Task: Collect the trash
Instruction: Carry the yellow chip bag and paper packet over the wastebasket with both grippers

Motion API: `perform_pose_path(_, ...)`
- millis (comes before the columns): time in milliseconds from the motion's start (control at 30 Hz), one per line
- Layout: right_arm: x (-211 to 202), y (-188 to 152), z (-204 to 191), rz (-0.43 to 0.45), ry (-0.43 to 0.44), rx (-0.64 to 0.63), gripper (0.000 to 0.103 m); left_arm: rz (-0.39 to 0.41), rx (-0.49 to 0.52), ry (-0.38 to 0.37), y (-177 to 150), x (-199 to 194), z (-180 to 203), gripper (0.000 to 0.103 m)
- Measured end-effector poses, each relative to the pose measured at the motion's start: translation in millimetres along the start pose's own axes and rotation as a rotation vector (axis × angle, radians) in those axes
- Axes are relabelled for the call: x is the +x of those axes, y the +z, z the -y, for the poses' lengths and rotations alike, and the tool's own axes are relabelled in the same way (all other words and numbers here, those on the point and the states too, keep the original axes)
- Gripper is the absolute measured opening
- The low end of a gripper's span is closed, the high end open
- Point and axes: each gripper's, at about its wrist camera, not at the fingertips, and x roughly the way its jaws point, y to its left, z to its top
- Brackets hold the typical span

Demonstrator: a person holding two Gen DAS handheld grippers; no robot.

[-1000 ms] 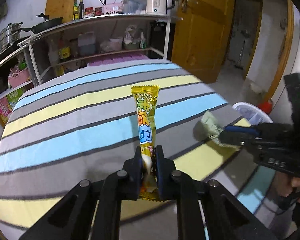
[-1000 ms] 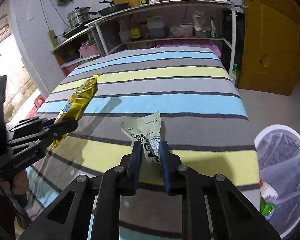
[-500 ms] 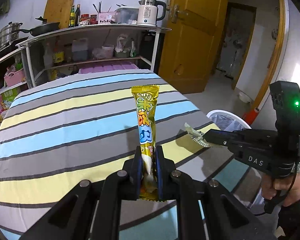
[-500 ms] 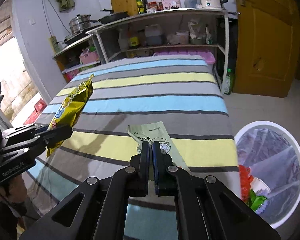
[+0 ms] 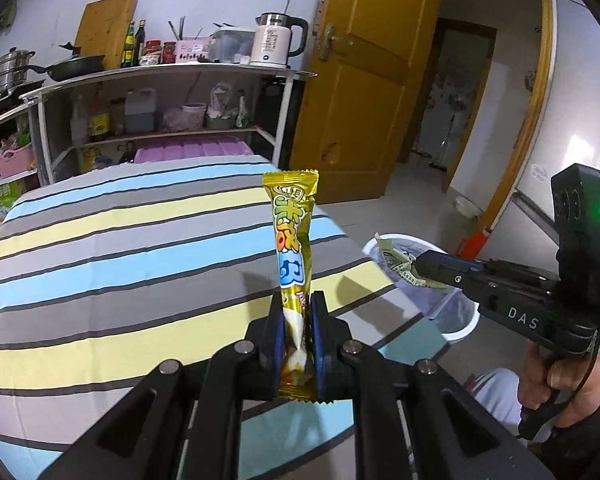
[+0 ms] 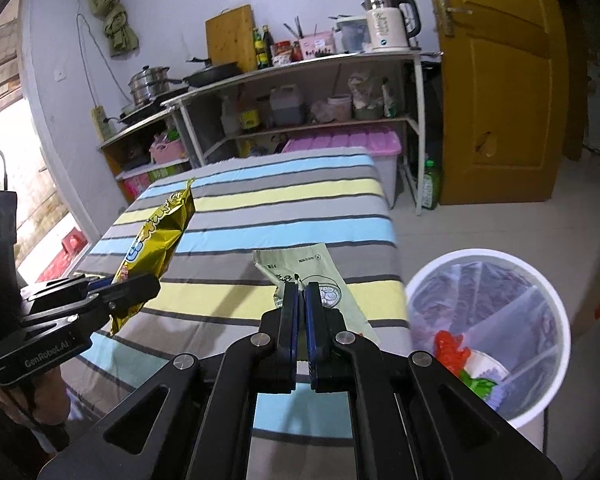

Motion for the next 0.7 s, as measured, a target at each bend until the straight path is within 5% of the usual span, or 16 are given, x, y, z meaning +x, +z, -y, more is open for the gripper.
perform_pose_path(700, -56.1, -14.2, 72.7, 0.085, -0.125, 0.108, 0.004, -0.019, 0.088, -0.120, 16.0, 33.7, 81.2, 0.013)
